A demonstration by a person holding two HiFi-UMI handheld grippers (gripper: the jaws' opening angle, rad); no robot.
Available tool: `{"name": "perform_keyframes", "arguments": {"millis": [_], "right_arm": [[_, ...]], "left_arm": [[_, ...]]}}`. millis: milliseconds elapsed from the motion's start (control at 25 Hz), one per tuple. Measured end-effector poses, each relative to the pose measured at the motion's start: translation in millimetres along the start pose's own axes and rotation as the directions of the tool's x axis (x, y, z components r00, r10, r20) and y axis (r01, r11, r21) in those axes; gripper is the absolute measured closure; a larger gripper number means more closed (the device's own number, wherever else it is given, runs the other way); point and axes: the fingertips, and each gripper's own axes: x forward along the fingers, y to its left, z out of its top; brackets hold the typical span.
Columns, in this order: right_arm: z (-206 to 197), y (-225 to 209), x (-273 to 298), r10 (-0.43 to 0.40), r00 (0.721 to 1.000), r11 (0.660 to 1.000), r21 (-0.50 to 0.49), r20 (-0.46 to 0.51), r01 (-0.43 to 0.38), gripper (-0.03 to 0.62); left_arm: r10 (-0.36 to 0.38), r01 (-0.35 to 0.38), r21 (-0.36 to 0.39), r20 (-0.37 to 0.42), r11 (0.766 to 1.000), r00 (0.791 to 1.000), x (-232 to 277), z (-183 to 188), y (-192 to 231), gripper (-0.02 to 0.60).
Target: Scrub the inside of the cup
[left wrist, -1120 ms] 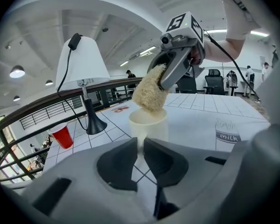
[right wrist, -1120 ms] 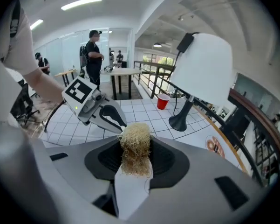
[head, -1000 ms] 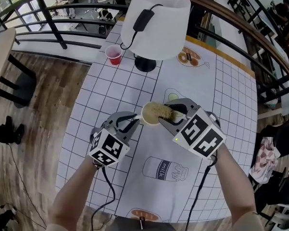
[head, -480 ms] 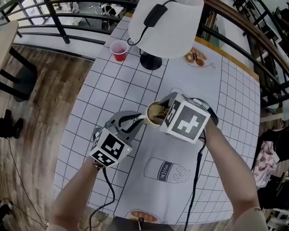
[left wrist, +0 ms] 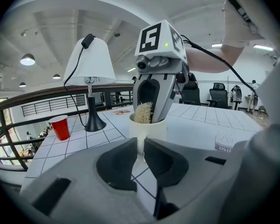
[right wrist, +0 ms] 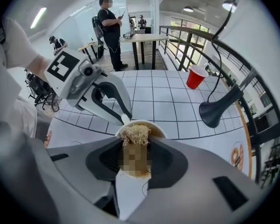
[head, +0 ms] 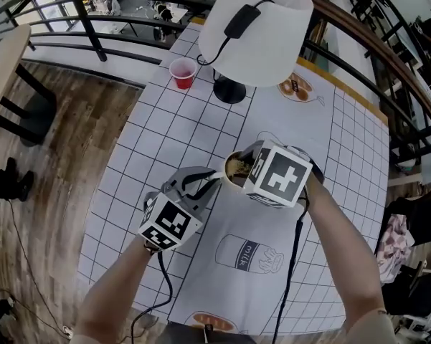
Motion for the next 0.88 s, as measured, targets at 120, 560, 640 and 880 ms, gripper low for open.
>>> {"name": "perform_keyframes", "arguments": {"millis": [120,560,640,880], "right_arm": [[7.0,0.1,-27.0,-0.026,0.998,1.000,0.006,0.064,0.026,0.470],[2.8,-8.3,-11.5,-0.155,0.988,0.985,-0.079,-0.026,0.152,0.468],[-1.0,-9.5,-4.1,-0.123,0.992,0.991,-0.050,-0.025,0.121,0.468],[-1.7,-3.8,3.8,-0.001,1.000,1.000,0.013,-0.003,0.001,0.474]], "left_arm": [[0.002,-0.002,-0.004,0.001,1.000,1.000,0.4,1.0,0.2,0.528],[0.002,-0.002,-0.017,0.017,1.000,1.000,1.8,-0.1,-1.4,0.528],[-0.005,0.006,-0.027,0.025,1.000,1.000,2.8,0.6,-2.3,0.528],[-0.006,0.007,-0.027,0.043,1.000,0.999,0.7,3.5,0.8,0.528]]}}
